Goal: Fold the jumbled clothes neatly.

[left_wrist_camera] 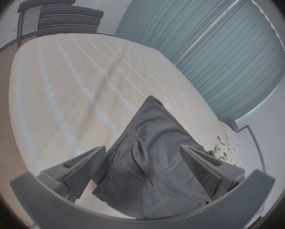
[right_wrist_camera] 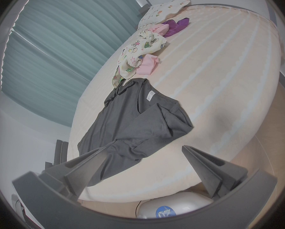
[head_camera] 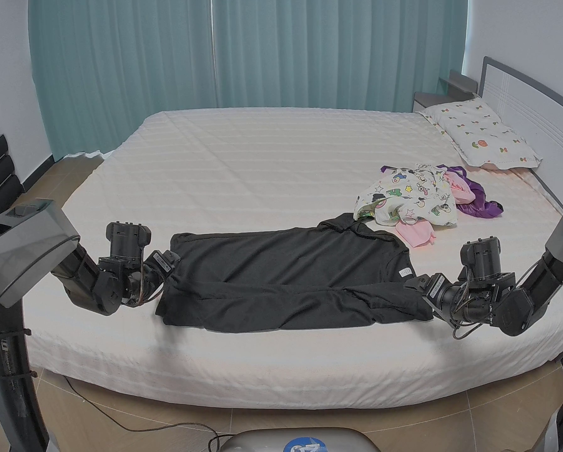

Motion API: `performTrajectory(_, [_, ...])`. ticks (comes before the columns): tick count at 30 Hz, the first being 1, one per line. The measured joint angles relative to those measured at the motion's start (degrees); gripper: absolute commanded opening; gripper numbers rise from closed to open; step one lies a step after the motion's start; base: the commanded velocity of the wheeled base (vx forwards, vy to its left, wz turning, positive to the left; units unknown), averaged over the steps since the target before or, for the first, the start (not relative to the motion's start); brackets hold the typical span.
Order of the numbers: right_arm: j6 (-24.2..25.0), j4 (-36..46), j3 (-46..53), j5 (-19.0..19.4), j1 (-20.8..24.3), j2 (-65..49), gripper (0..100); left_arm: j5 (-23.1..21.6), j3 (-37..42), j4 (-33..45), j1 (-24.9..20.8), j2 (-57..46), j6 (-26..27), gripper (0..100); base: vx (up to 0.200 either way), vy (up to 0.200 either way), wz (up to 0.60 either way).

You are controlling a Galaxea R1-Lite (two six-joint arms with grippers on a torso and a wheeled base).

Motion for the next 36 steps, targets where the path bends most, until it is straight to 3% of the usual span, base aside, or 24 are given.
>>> performTrajectory(5, [0.7,-1.7,3.4,0.0,0.6,-2.1,100,-5.1,6.4,-0.6,0.0,-5.4,-0.8,100,0.16,0.0,0.0])
performTrajectory(11, [0.9,-11.1,9.0,0.1,1.0,-2.6,100,-10.7,13.1,-1.1,0.1,-10.7,-6.0,100,0.2,0.0,0.0])
performTrajectory(19, [1.2,-17.8,13.3,-0.2,2.2,0.0,100,-11.7,17.0,-2.1,-0.1,-13.1,-7.2,100,0.2,0.0,0.0])
performTrajectory(36, [1.3,-19.9,16.4,-0.3,3.5,1.2,100,-12.2,18.7,-2.5,-1.1,-11.9,-10.1,100,0.0,0.0,0.0])
